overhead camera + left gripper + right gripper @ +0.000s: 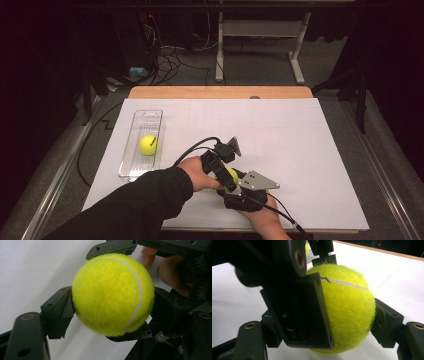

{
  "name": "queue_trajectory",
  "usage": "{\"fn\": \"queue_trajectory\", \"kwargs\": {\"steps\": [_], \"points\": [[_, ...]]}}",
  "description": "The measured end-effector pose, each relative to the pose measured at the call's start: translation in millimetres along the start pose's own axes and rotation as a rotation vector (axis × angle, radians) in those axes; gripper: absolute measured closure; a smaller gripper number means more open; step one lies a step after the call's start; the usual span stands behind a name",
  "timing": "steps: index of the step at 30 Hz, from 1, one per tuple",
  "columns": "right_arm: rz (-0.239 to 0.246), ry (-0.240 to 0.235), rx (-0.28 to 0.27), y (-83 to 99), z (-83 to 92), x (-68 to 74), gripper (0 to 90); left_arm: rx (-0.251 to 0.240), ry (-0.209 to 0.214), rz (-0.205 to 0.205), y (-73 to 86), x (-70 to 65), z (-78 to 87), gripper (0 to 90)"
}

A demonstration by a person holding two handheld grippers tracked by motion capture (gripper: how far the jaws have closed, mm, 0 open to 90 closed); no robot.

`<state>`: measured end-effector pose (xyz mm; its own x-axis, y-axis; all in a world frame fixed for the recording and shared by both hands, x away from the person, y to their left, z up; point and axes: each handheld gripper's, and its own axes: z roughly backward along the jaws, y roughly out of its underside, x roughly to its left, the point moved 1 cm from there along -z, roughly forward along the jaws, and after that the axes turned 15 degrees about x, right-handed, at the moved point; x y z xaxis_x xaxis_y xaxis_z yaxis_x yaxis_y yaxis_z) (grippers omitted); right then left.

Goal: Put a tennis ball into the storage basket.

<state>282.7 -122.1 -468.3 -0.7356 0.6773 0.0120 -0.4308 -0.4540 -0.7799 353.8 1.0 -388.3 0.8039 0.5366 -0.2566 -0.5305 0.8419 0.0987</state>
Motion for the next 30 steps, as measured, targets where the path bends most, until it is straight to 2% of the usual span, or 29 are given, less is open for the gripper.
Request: {"fn": "queue_trajectory", "kwargs": {"steps": [11, 15, 17, 19, 24, 30], "points": [[0.006, -0.005, -0.002, -0.4, -0.8, -1.1, 24.2, 0.004, -0.018, 0.001, 0.0, -1.6, 1.0, 26.6], [-0.008, -0.016, 0.003, -1.1, -2.1, -0.7, 11.3, 0.000, -0.024, 0.000, 0.3, -1.3, 2.2, 26.6], [-0.011, -0.009, -0.002, -1.5, -3.1, -0.4, 3.8, 0.001, -0.023, 0.000, 0.3, -0.8, 3.2, 26.7], [-0.013, 0.000, -0.005, -1.6, -3.4, -1.0, 0.0, -0.001, -0.025, 0.002, 0.5, -0.3, 4.3, 26.6], [-0.017, 0.021, -0.009, -0.4, -1.4, -3.4, 0.0, -0.011, -0.026, 0.007, 2.4, 2.7, 6.9, 26.7], [-0.013, 0.032, -0.013, 3.0, 3.0, -9.2, 0.0, -0.017, -0.039, 0.035, 8.2, 13.1, 11.7, 26.7]]}}
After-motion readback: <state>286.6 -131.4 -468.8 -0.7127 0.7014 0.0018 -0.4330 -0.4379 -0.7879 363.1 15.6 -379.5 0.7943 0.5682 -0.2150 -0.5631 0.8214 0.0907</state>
